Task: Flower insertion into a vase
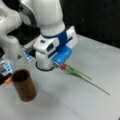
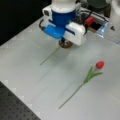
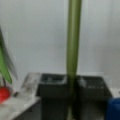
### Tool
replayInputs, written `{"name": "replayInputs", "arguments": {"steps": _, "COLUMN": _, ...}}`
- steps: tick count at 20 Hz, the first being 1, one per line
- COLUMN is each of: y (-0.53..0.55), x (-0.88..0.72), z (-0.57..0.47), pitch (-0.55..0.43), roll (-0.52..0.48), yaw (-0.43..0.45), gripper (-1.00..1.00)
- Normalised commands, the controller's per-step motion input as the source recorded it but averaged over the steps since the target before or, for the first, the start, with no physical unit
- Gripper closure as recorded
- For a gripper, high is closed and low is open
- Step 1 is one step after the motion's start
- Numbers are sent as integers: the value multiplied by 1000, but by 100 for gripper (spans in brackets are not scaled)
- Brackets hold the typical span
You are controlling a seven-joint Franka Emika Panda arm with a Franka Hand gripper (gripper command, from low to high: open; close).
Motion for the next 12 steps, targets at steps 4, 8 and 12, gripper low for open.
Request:
{"name": "replayInputs", "arguments": {"steps": 4, "y": -272, "x": -716, "z": 372, "pitch": -44, "roll": -75, "yaw": 145, "gripper": 100}}
{"name": "replayInputs", "arguments": {"steps": 8, "y": -315, "x": -673, "z": 229, "pitch": -42, "roll": -116, "yaw": 143, "gripper": 100}}
{"name": "replayInputs", "arguments": {"steps": 12, "y": -372, "x": -528, "z": -1, "pitch": -15, "roll": -128, "yaw": 160, "gripper": 100}}
